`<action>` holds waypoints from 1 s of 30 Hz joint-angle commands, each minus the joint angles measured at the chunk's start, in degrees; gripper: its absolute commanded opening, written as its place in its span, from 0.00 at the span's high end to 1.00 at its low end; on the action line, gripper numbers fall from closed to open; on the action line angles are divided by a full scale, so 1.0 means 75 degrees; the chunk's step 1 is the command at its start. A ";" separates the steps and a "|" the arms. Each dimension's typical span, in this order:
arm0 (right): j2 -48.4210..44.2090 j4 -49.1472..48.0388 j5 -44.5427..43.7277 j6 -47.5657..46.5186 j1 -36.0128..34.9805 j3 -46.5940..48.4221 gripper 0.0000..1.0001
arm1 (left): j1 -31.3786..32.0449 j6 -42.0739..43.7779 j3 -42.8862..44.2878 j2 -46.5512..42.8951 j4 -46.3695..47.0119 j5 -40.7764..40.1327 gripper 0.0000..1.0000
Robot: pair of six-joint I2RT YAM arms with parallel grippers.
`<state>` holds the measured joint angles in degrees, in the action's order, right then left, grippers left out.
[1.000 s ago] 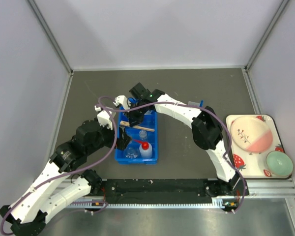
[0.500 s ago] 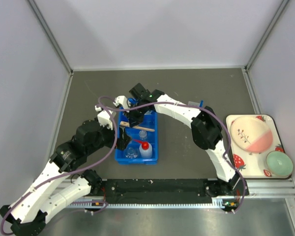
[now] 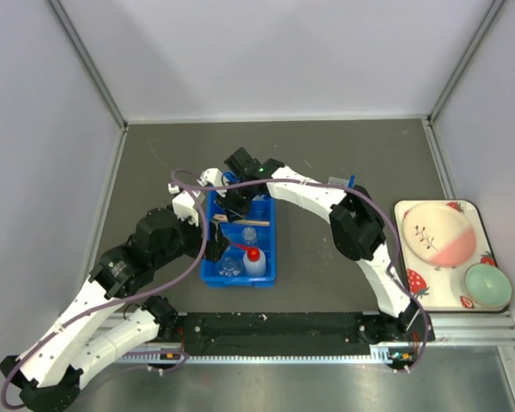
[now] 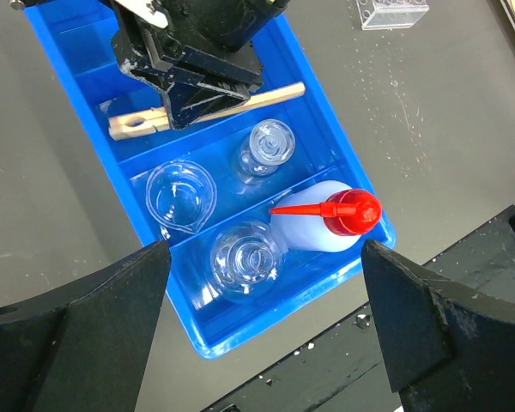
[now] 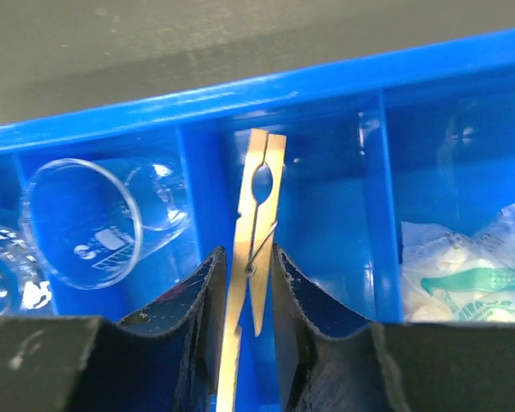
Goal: Organize the chemistry lab equipment
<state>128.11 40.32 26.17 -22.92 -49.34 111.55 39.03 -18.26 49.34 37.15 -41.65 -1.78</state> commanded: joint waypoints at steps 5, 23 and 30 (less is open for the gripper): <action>0.0472 -0.0371 -0.0817 0.0055 0.0087 0.0478 0.85 | -0.0047 0.0033 0.0112 0.0004 0.0198 0.0038 0.02; -0.0218 -0.0664 -0.1427 0.0325 0.0075 0.0561 0.74 | -0.0036 0.0091 0.0229 0.0063 0.0163 0.0027 0.02; -0.1259 -0.0700 -0.2095 0.0536 0.0087 0.0537 0.70 | -0.0035 0.0267 0.0569 0.0016 -0.0025 -0.0184 0.01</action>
<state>128.46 37.39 13.39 -20.40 -48.95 112.97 39.03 -17.76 50.11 37.41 -41.91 -2.35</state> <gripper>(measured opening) 0.292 0.984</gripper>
